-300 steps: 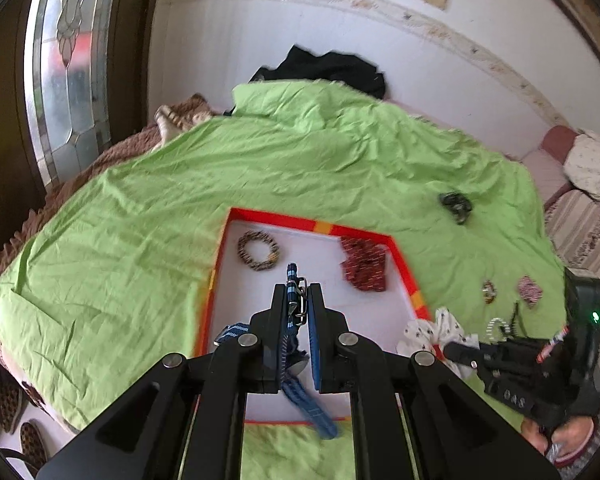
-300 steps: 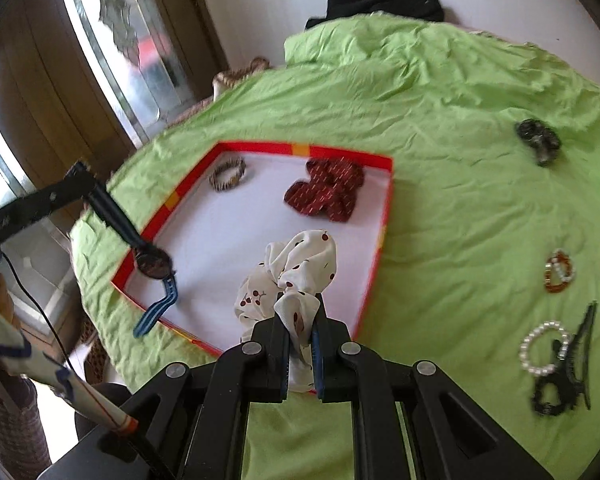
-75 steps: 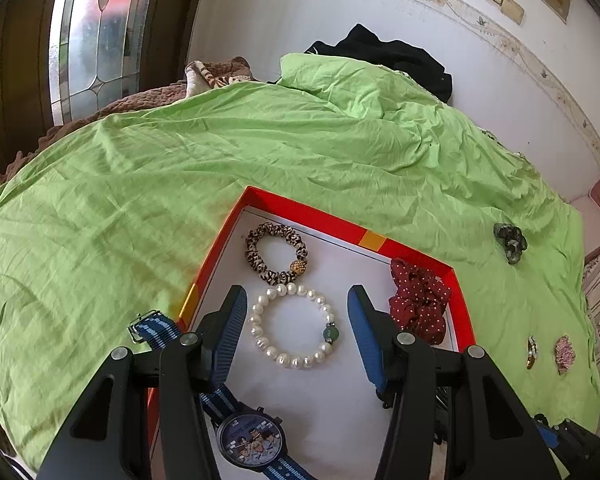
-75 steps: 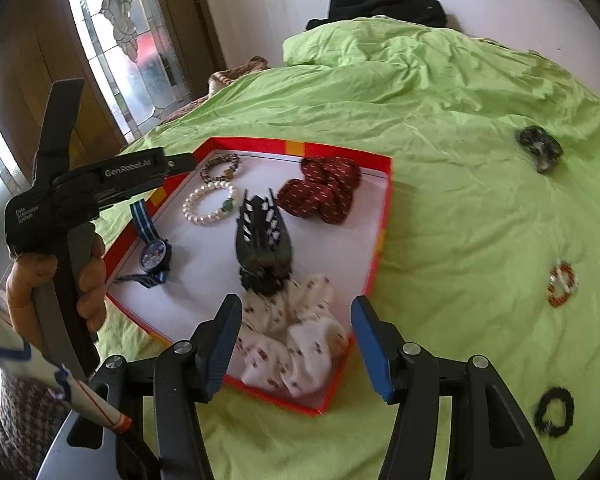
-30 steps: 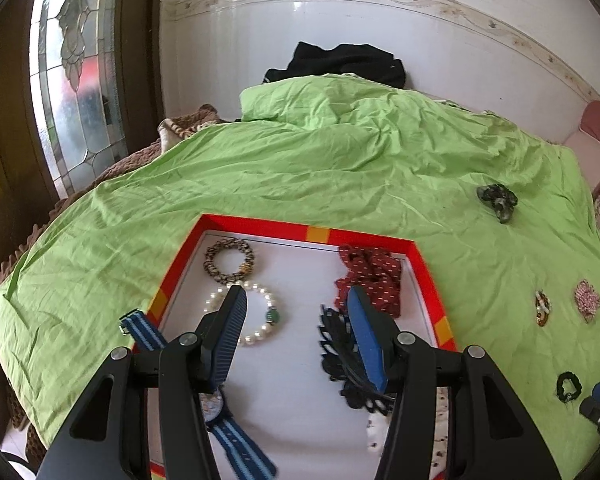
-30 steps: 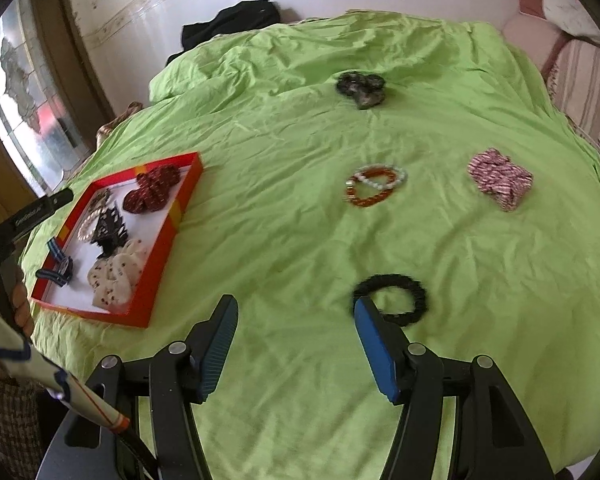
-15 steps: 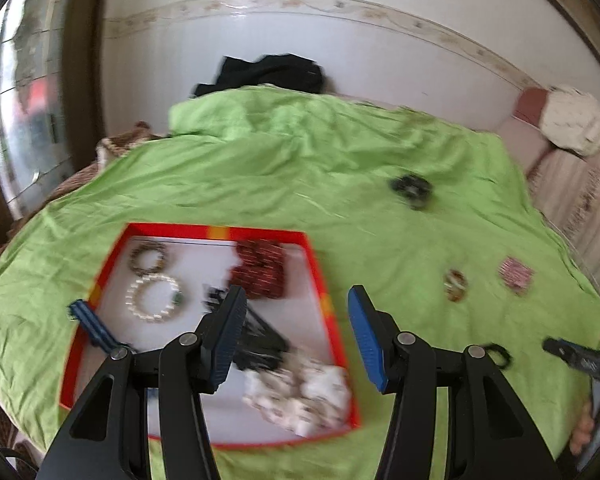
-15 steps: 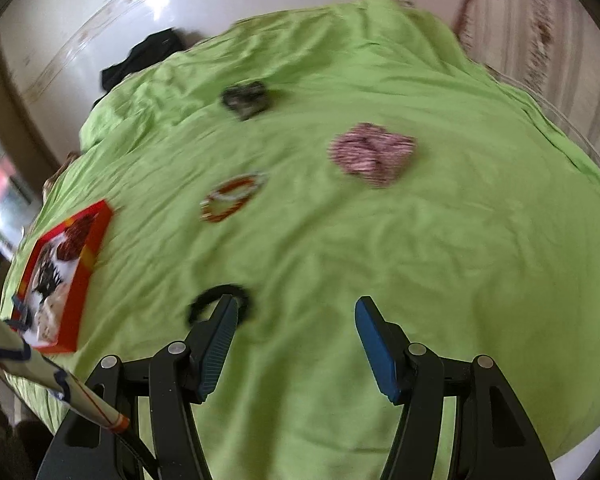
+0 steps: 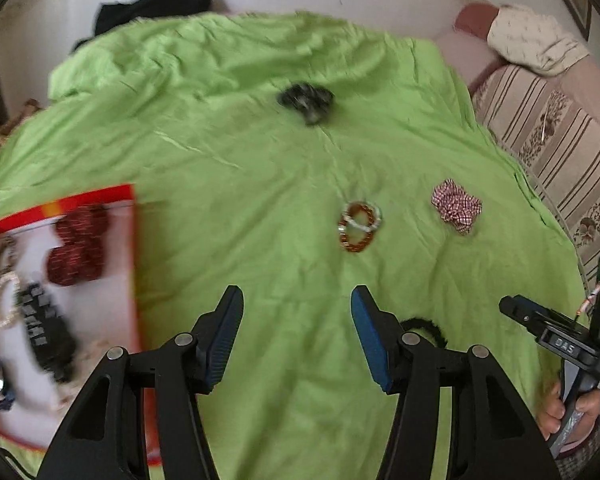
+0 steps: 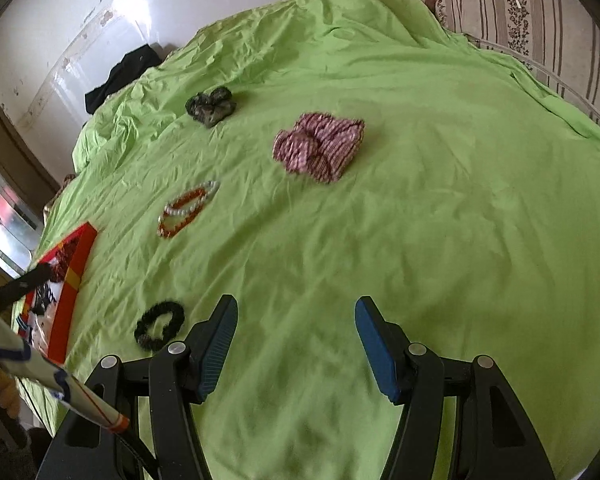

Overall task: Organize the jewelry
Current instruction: 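Move both open tools toward the red bead bracelet and black hair tie, then grasp the red bead bracelet with the left tool while the right tool grasps the black hair tie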

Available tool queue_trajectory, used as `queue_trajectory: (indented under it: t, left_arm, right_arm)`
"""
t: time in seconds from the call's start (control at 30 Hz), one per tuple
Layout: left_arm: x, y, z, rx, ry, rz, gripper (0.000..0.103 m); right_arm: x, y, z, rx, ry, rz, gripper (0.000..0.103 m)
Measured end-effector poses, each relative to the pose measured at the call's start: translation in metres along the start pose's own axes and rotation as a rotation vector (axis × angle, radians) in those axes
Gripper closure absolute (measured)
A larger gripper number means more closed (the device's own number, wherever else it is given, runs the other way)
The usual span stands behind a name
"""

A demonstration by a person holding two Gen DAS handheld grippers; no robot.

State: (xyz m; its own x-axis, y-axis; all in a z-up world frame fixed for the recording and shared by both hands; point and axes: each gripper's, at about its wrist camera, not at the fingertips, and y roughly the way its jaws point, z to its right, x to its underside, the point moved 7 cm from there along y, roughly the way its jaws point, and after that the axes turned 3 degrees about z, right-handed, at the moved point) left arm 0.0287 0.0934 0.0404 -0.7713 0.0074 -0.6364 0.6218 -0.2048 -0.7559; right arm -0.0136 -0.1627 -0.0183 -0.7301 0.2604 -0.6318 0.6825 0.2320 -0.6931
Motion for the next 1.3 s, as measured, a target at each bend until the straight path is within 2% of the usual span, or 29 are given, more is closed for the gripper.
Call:
queue_trajectory:
  t: [0.1,0.17,0.2,0.23,0.33,0.57,0.6,0.7,0.77,0.83,1.13,1.2,1.3]
  left_arm:
    - [-0.007,0.030,0.014,0.039,-0.009,-0.046,0.048]
    - [-0.013,0.050,0.023,0.059,-0.012,-0.069,0.053]
    - [-0.015,0.058,0.026,0.062,-0.010,-0.078,0.060]
    - [-0.018,0.068,0.030,0.061,-0.006,-0.087,0.065]
    - [-0.025,0.092,0.033,0.029,0.032,-0.092,0.071]
    - [-0.031,0.126,0.047,-0.004,0.122,-0.092,0.074]
    - [-0.032,0.128,0.048,-0.009,0.133,-0.088,0.076]
    - [-0.030,0.130,0.049,-0.001,0.150,-0.091,0.096]
    - [-0.025,0.130,0.051,0.028,0.153,-0.106,0.096]
    - [-0.021,0.124,0.053,0.016,0.179,-0.098,0.096]
    - [-0.006,0.039,0.038,0.040,0.166,0.009,0.096]
    - [-0.001,0.029,0.033,0.038,0.160,0.015,0.096]
    - [0.011,0.026,0.024,0.019,0.157,0.002,0.096]
  right_arm:
    - [-0.006,0.003,0.008,-0.019,0.022,0.007,0.037]
    - [-0.006,0.006,0.013,-0.032,0.036,0.010,0.037]
    - [-0.005,0.008,0.016,-0.038,0.043,0.012,0.037]
    - [-0.006,0.010,0.017,-0.041,0.045,0.012,0.037]
    - [-0.004,0.015,0.019,-0.049,0.041,0.013,0.037]
    - [-0.002,0.024,0.026,-0.080,0.056,0.011,0.037]
    - [-0.002,0.024,0.025,-0.080,0.052,0.014,0.037]
    - [-0.001,0.026,0.023,-0.069,0.032,0.017,0.036]
    - [0.000,0.028,0.023,-0.057,0.018,0.017,0.036]
    - [0.001,0.028,0.022,-0.044,0.005,0.020,0.035]
    - [0.003,0.028,0.016,-0.010,-0.034,0.031,0.035]
    - [0.002,0.022,0.008,-0.034,-0.053,0.041,0.035]
    - [0.005,0.016,-0.020,-0.137,-0.096,0.019,0.035]
